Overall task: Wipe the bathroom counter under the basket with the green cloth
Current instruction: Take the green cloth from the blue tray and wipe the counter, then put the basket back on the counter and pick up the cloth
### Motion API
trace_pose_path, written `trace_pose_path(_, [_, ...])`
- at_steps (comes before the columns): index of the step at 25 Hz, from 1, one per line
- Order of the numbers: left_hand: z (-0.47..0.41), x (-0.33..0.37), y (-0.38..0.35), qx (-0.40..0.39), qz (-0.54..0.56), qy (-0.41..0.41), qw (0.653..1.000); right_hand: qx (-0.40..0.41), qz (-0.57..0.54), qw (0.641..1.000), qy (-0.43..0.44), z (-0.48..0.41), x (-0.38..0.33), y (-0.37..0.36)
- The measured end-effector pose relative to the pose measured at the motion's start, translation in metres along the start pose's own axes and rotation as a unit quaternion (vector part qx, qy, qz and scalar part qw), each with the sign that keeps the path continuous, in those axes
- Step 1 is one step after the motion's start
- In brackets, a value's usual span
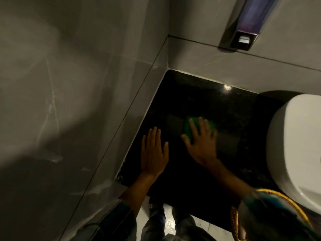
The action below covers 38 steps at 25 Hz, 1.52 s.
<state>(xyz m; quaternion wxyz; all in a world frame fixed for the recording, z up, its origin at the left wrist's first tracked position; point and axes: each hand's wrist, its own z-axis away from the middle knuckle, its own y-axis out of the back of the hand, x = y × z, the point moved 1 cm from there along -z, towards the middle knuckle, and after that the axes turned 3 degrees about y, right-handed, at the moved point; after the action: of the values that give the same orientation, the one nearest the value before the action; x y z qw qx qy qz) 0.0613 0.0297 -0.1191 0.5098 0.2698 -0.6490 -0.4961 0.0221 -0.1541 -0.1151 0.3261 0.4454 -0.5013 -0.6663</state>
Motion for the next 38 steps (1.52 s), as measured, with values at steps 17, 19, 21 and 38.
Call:
trace_pose_path(17, [-0.011, -0.004, -0.008, -0.004, -0.044, 0.012, 0.999, 0.012, -0.005, 0.995, -0.100, 0.017, 0.010, -0.001])
trace_pose_path(19, [-0.012, -0.002, -0.008, 0.003, -0.049, 0.010, 0.999, -0.004, 0.006, 1.000, -0.010, -0.025, 0.007, 0.002])
trace_pose_path(21, [-0.011, -0.001, -0.007, -0.006, -0.053, 0.007, 0.999, -0.031, 0.002, 0.999, 0.020, -0.071, 0.015, 0.011])
trace_pose_path(38, [0.113, 0.176, 0.025, -0.422, 0.148, -0.140, 0.883, -0.069, -0.107, 0.876, -0.466, 0.293, 0.149, 0.146])
